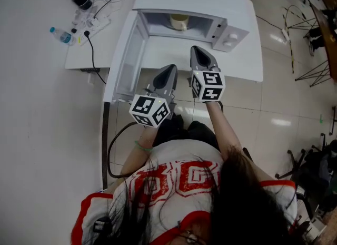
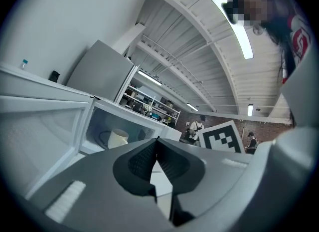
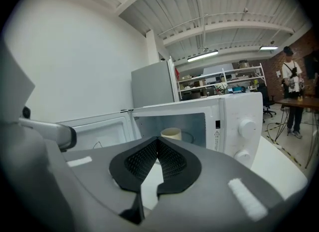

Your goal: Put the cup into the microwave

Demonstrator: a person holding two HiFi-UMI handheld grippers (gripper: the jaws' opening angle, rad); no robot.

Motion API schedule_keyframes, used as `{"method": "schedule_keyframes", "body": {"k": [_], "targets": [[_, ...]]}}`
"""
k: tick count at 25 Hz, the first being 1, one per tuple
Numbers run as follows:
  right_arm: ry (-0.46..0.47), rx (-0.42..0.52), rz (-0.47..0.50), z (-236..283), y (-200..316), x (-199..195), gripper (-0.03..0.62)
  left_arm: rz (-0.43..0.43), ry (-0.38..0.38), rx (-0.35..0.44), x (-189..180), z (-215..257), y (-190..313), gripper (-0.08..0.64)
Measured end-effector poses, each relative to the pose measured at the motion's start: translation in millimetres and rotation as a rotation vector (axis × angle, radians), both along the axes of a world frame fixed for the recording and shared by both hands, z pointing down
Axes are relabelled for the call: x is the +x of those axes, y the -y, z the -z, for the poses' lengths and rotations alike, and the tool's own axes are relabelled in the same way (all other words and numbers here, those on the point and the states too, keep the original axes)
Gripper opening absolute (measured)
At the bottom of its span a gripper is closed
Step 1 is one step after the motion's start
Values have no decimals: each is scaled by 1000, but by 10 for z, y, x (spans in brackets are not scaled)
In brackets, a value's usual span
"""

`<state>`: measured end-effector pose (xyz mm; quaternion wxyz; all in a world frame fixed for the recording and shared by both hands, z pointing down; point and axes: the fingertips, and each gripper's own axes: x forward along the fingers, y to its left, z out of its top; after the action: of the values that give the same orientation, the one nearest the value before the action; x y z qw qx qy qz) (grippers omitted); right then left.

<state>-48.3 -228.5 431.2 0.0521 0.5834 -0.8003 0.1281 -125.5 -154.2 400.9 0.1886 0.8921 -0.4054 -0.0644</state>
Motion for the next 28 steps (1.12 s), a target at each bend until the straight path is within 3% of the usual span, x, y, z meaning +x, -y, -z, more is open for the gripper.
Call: {"method": "schedule_keyframes", "body": {"k": [13,28], "targets": [[43,-7,93,181,-789,100,2,40,-24,21,291,103,-307,0],[80,19,107,280,-1532,366,2,38,-10,31,659,121,-897,0]]}}
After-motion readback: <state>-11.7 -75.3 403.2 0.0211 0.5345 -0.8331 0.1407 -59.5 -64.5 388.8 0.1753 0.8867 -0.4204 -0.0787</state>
